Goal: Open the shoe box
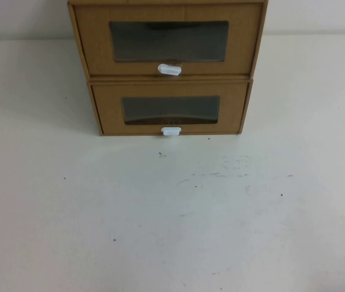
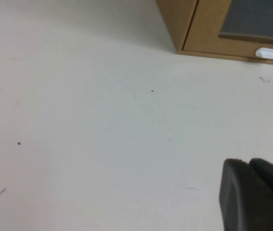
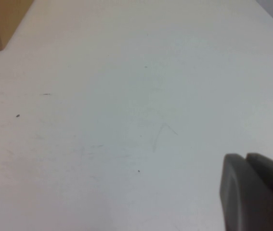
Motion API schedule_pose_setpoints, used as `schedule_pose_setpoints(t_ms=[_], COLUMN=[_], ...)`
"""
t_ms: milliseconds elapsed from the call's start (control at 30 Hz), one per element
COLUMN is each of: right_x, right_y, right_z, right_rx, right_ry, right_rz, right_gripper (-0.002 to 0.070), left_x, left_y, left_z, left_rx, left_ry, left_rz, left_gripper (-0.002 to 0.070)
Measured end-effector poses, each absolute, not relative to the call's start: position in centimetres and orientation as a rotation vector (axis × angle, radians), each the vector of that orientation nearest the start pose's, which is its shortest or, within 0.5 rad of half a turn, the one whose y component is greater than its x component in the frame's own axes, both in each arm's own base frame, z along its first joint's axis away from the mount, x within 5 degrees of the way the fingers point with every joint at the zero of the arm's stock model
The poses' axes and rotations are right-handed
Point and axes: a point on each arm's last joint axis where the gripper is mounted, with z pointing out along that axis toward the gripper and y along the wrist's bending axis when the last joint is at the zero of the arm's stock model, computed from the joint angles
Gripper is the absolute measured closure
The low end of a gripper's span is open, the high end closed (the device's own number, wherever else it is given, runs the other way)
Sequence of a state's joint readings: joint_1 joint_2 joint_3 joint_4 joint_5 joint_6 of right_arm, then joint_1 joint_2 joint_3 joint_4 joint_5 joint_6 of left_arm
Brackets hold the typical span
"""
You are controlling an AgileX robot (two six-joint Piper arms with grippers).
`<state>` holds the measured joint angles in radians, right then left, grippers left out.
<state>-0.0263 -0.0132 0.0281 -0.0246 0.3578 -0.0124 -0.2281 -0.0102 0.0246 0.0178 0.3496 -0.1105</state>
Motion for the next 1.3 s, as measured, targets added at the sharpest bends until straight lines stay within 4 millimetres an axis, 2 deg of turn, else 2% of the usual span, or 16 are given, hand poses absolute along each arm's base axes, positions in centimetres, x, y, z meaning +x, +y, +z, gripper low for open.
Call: schedule_pose_setpoints(t_ms=[500, 767, 867, 967, 1233, 1300], right_x=[5.3, 5.3, 5.3, 5.3, 5.4, 5.4], right_y=[-0.2, -0.2, 0.1, 0.6, 1.7, 1.8], right_z=[17.2, 17.2, 17.2, 17.2, 18.1, 18.3], right_rx=[-0.002, 0.010, 0.057, 0.154, 0.448, 0.491], right_ry=[1.856, 1.856, 1.855, 1.847, 1.739, 1.713], right_rz=[-0.051, -0.032, 0.042, 0.192, 0.629, 0.687], right_gripper=[0.0694, 0.0694, 0.0694, 0.0694, 0.0694, 0.0694], left_x=[5.2, 5.4, 5.5, 5.5, 5.4, 5.4], left_y=[-1.1, -1.3, -1.4, -1.4, -1.0, -1.0], left_z=[17.4, 18.5, 19.2, 19.9, 21.4, 21.5], left_rx=[0.126, 0.089, -0.049, -0.168, -0.262, -0.294], left_ry=[1.844, 1.727, 1.664, 1.581, 1.405, 1.389], left_rz=[-0.210, -0.261, -0.414, -0.544, -0.640, -0.676], left_gripper=[0.0680, 0.0680, 0.0680, 0.0680, 0.0680, 0.0680])
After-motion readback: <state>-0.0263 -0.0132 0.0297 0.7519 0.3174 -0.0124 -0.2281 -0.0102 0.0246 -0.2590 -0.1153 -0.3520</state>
